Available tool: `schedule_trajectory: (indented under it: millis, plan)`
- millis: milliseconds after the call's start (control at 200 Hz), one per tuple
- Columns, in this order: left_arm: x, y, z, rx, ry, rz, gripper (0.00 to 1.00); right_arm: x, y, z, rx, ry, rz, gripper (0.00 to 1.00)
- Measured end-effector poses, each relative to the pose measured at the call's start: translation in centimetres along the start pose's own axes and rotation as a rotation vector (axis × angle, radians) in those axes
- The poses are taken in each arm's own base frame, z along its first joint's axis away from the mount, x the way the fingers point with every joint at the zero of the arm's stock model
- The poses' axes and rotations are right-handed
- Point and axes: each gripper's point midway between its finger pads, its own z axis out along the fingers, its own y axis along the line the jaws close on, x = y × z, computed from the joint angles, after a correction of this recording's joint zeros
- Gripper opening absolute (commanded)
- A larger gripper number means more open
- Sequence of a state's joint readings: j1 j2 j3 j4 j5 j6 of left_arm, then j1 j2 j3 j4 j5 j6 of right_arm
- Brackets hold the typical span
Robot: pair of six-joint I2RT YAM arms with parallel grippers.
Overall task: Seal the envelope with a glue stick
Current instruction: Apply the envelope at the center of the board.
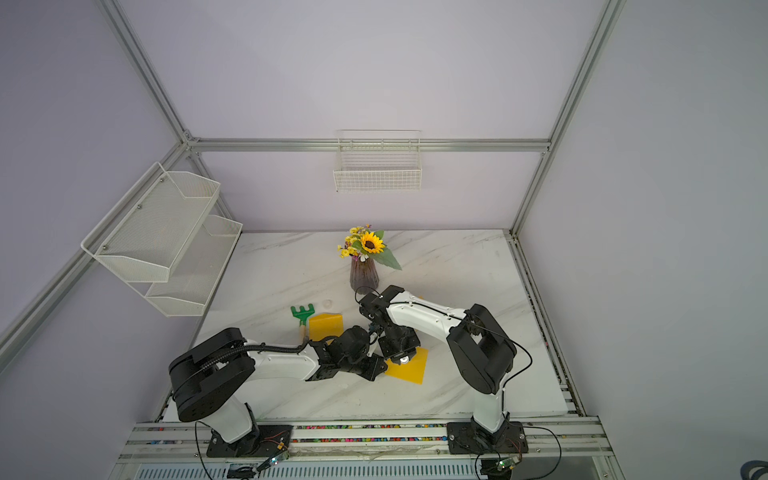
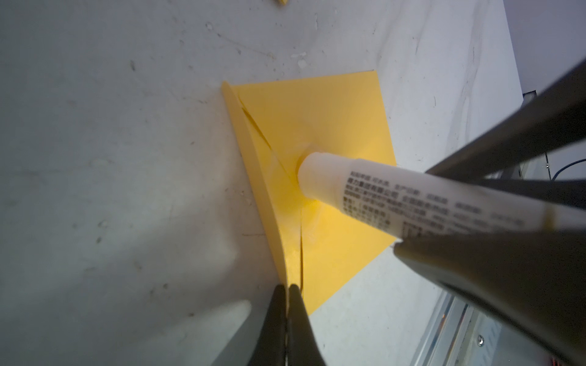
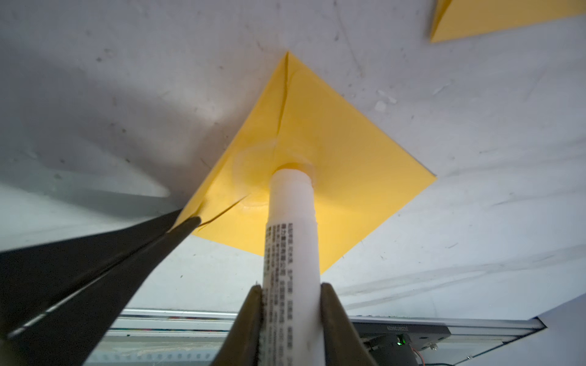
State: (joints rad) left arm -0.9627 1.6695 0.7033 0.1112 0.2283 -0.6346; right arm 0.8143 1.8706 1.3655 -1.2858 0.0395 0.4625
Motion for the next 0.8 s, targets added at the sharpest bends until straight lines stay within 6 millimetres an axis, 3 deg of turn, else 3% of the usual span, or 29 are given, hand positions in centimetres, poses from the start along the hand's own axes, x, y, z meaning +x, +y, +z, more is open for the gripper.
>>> schedule_trajectory:
  millis: [145,405,800]
  plan:
    - [0.0,0.0,0.0,0.0,0.0,0.0,0.0,-0.7,0.0,-0.1,0.02,-0.01,0.006,0.0]
    - [0.0,0.0,0.0,-0.001,0.002,-0.004,0.0,-1.3,2.4,-0.5,-0.154,-0.044,0.035,0.0]
    - [0.0,0.0,0.0,-0.003,0.002,-0.001,0.0,0.8,2.3,-0.2,-0.21,-0.013,0.024,0.0]
